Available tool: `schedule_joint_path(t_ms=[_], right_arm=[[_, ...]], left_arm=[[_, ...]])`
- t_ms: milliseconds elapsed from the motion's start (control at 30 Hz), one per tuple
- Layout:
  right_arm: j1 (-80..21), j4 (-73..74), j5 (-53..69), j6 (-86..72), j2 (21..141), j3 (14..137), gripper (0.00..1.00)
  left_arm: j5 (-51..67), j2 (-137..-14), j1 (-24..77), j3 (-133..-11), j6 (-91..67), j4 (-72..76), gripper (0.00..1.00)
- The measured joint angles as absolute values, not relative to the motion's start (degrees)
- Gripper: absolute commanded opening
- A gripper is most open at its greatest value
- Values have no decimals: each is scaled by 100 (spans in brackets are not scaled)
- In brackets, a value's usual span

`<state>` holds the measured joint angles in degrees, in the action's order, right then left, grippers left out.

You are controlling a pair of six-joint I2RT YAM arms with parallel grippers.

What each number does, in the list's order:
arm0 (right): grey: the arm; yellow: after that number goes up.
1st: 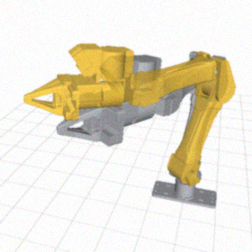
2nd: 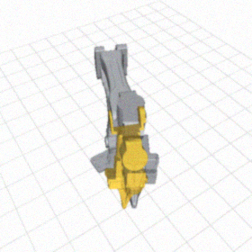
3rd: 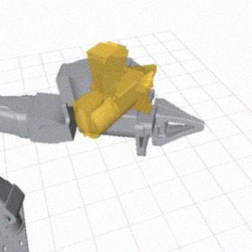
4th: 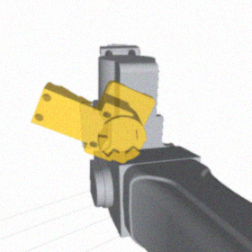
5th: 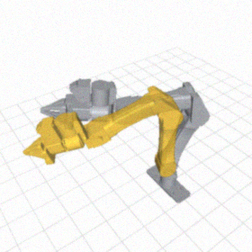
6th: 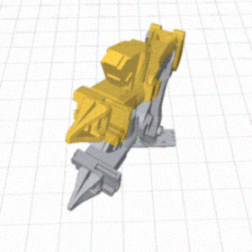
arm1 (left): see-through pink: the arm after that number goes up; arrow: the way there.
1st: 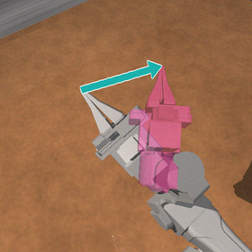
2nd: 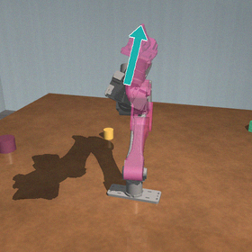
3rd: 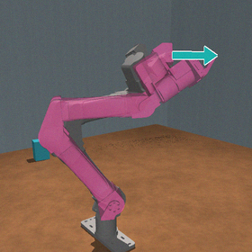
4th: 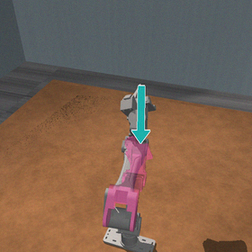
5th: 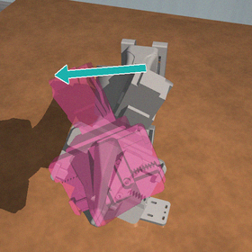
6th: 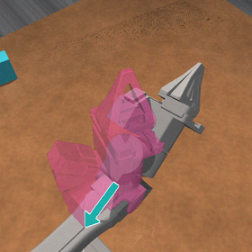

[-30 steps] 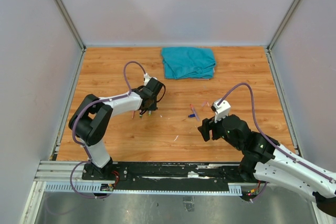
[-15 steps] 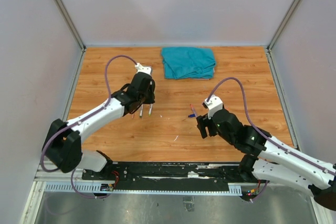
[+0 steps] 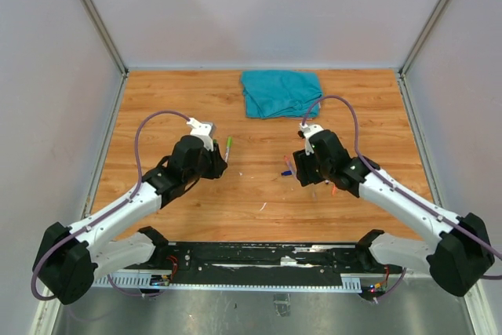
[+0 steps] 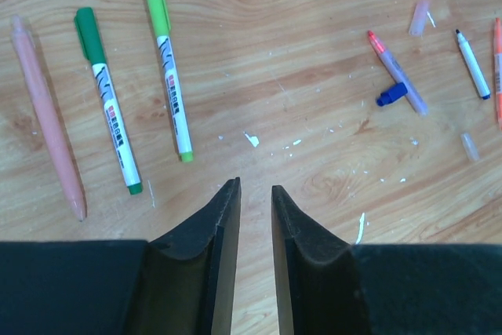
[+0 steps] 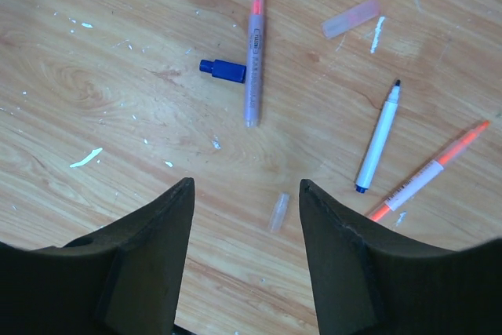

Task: Insert the pens into the pen caps
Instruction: Place the pen at the center of the board, then pick up the pen from the center of the board.

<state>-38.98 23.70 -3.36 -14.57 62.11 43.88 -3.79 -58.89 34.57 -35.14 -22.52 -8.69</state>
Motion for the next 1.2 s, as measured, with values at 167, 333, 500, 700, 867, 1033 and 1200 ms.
schedule_joint_path(t_ms=[167,333,500,700,867,1033,1200], right_arm=[[-3693,2296,-113,-1472,7015,4703,53],[-3607,2211,-62,-1455,7859,5164,50],[-3457,2202,10,-1369,8652,5631,44],[-3232,2239,200,-1280,9402,6077,36],[-3205,2252,292,-1192,9819,6372,35],[-3208,2327,357,-1146,10012,6482,34],[-3208,2399,360,-1135,10121,6541,33]], left_arm=[[-370,-5712,3457,-3282,-2324,-873,23],[-672,-5677,3457,-3253,-2480,-954,24],[-980,-5671,3457,-3256,-2600,-1111,36],[-1306,-5671,3457,-3277,-2716,-1365,41],[-1483,-5647,3457,-3284,-2753,-1450,41],[-1667,-5400,3457,-3284,-2773,-1535,42],[-1802,-5098,3457,-3284,-2792,-1535,44]])
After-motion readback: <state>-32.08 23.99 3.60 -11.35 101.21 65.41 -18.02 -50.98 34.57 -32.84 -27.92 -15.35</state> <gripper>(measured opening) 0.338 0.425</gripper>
